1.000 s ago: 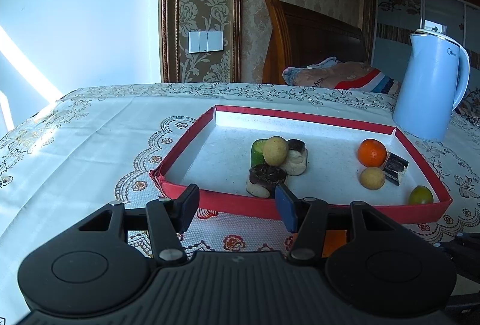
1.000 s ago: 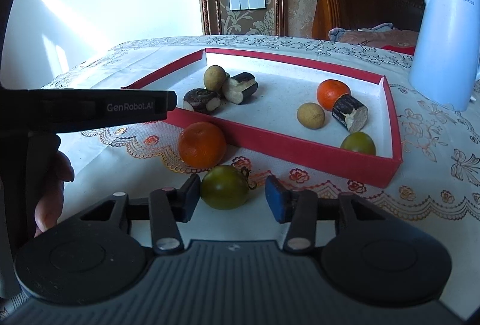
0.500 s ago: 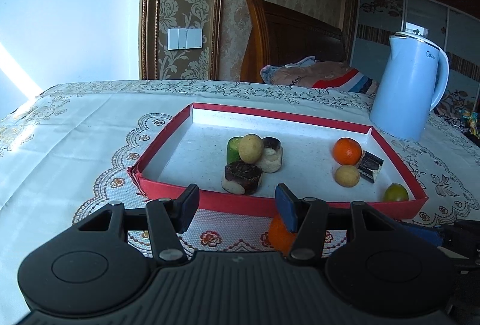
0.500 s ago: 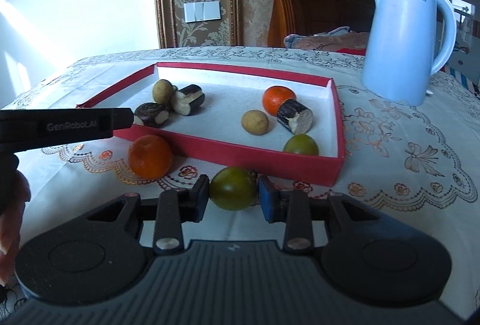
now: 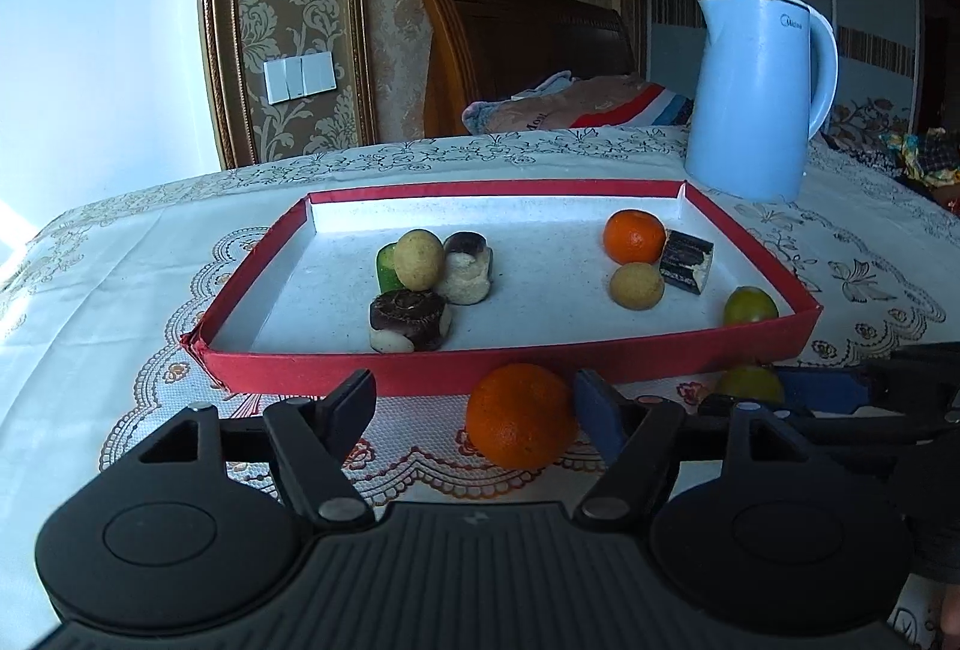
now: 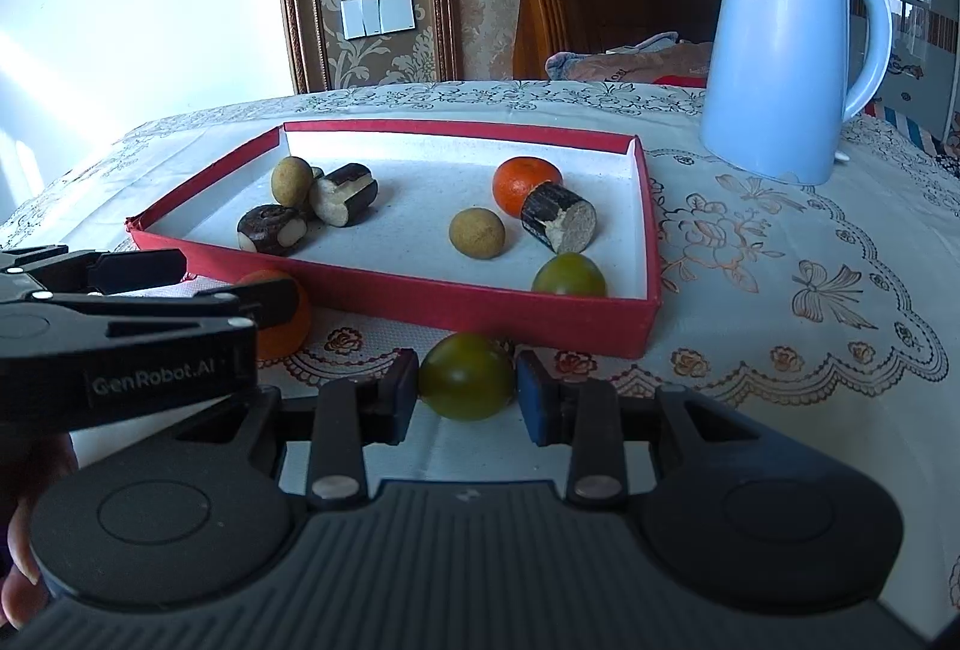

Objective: Organize fruits

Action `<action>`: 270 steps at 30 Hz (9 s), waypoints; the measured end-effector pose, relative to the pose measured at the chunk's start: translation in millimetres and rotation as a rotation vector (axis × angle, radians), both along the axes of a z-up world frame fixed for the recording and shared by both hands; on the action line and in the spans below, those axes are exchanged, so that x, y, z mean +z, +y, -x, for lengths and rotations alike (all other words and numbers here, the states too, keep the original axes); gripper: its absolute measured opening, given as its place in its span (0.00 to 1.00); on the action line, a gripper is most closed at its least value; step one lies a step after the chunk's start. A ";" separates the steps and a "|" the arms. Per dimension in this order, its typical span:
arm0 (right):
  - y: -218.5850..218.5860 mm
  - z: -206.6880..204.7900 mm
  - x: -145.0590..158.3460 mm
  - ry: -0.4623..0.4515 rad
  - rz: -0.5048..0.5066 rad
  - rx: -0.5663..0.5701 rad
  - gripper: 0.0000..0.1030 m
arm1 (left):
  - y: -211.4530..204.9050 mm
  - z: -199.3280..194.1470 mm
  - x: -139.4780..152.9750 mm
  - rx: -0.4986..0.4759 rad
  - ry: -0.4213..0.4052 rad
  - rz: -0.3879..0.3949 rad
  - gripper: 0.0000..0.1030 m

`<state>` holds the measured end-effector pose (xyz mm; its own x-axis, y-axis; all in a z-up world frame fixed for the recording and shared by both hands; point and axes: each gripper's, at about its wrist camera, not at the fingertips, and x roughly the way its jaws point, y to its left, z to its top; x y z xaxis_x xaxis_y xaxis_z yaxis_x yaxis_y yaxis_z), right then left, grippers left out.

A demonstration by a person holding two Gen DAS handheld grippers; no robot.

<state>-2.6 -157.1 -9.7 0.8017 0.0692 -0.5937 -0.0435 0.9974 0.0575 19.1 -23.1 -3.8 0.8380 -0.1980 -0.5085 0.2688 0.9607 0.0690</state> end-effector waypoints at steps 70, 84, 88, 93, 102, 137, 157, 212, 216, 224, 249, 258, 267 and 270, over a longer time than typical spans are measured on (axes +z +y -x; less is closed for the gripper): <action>-0.9 8.3 8.5 -0.079 0.025 -0.032 0.32 | -7.5 1.0 -1.0 -0.021 0.005 0.014 0.40; -5.3 8.8 16.3 -0.114 0.010 -0.054 0.32 | -6.7 1.4 13.6 -0.006 -0.007 0.055 0.40; -6.6 5.3 21.8 -0.122 0.013 -0.060 0.32 | -3.4 -6.0 23.3 0.006 -0.003 0.099 0.40; -0.8 -10.7 27.5 -0.117 0.035 -0.054 0.32 | -8.8 -21.6 28.6 0.039 -0.017 0.085 0.40; -6.6 -60.6 22.4 -0.062 0.014 -0.111 0.32 | -15.0 -57.8 25.0 0.102 -0.009 0.054 0.40; -9.8 -102.8 10.5 -0.059 0.039 -0.167 0.32 | -15.3 -89.8 15.7 0.141 0.010 0.069 0.40; -7.1 -93.0 10.9 -0.073 0.028 -0.156 0.47 | -10.3 -81.2 15.8 0.125 0.001 0.091 0.41; -12.1 1.0 17.4 -0.093 -0.011 -0.130 0.81 | 16.3 5.3 15.2 0.096 -0.033 0.124 0.41; -10.0 7.8 17.2 -0.105 0.009 -0.126 0.83 | 19.9 10.2 14.0 0.096 -0.023 0.129 0.41; -3.4 19.0 14.1 -0.089 0.015 -0.102 0.84 | 23.8 19.2 9.6 0.100 0.001 0.123 0.41; -0.5 29.5 7.5 -0.048 -0.002 -0.096 0.86 | 23.0 29.4 6.5 0.091 0.021 0.115 0.41; -2.7 28.2 5.1 -0.043 -0.018 -0.102 0.86 | 20.9 30.5 6.2 0.108 0.009 0.097 0.41; -2.5 28.0 3.9 -0.043 -0.020 -0.102 0.86 | 26.0 26.4 5.2 0.151 0.043 0.115 0.41; -2.6 27.5 3.4 -0.041 -0.022 -0.102 0.86 | 24.5 27.9 4.9 0.149 0.035 0.104 0.41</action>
<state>-30.2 -159.7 -6.3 0.8289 -0.0017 -0.5595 0.0556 0.9953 0.0794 -8.8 1.4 1.2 0.8444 -0.1257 -0.5208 0.1235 0.9916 -0.0391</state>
